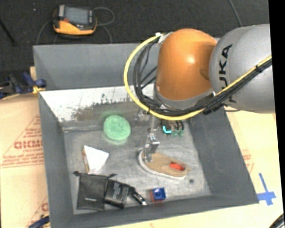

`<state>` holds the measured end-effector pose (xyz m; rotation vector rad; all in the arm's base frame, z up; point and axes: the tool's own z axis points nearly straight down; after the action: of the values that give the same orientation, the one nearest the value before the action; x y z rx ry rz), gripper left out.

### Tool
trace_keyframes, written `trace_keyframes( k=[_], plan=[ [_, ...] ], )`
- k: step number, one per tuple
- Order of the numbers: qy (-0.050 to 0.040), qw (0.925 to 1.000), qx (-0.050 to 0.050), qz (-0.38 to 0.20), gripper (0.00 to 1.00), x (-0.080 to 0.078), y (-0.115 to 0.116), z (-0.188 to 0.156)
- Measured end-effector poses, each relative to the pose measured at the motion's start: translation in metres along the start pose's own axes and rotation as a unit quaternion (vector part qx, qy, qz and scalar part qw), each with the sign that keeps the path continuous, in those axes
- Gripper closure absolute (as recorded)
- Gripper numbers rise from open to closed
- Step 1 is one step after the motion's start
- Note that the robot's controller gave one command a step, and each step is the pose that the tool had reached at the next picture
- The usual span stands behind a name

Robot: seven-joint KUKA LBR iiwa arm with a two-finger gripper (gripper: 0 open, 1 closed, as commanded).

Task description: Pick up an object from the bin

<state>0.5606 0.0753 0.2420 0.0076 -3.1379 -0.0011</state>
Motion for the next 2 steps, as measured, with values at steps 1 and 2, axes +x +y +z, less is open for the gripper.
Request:
trace_keyframes(
  k=[1, 2],
  plan=[
    [-0.0028, 1.0000, 0.000, 0.001, 0.00, -0.001, 0.000, -0.003],
    [-0.0066, 0.9994, 0.000, -0.033, 0.00, -0.013, -0.025, 0.047]
  ],
)
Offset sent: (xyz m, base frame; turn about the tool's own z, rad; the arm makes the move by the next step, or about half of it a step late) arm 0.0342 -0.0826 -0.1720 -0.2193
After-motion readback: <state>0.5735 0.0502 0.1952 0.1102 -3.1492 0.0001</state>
